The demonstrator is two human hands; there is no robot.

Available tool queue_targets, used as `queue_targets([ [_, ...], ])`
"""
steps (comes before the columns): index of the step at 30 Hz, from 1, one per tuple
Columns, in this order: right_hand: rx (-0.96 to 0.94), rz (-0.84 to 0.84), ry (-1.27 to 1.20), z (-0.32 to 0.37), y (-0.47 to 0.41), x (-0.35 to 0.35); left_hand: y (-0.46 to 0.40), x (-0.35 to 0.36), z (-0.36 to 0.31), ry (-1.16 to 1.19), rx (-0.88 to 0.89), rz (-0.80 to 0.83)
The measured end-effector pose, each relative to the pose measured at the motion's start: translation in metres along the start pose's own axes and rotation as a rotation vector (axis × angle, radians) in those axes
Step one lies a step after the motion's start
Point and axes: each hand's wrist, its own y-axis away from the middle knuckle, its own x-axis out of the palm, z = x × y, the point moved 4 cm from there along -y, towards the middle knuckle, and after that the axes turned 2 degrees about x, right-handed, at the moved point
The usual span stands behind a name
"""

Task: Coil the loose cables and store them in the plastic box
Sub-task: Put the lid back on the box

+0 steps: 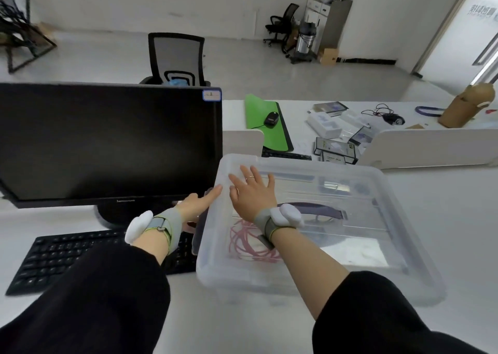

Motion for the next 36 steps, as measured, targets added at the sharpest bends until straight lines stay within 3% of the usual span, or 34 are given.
queue_targets([
  [3, -0.003, 0.017, 0.009, 0.001, -0.001, 0.002, -0.002, 0.0, 0.005, 0.068, -0.045, 0.08],
  [9, 0.025, 0.021, -0.021, 0.0, -0.001, 0.002, -0.003, -0.004, -0.021, 0.001, 0.086, 0.017],
  [15, 0.018, 0.019, 0.0, 0.0, -0.001, 0.001, 0.007, 0.012, -0.021, 0.199, 0.12, 0.067],
  [31, 0.001, -0.007, -0.108, -0.008, -0.005, -0.003, 0.008, 0.019, -0.029, 0.072, 0.183, -0.019],
  [33, -0.002, -0.024, -0.141, -0.009, -0.006, -0.004, 0.008, 0.019, -0.031, 0.023, 0.212, -0.026],
  [36, -0.018, -0.046, -0.195, -0.013, -0.007, -0.007, 0.013, 0.023, -0.042, -0.3, 0.295, -0.128],
])
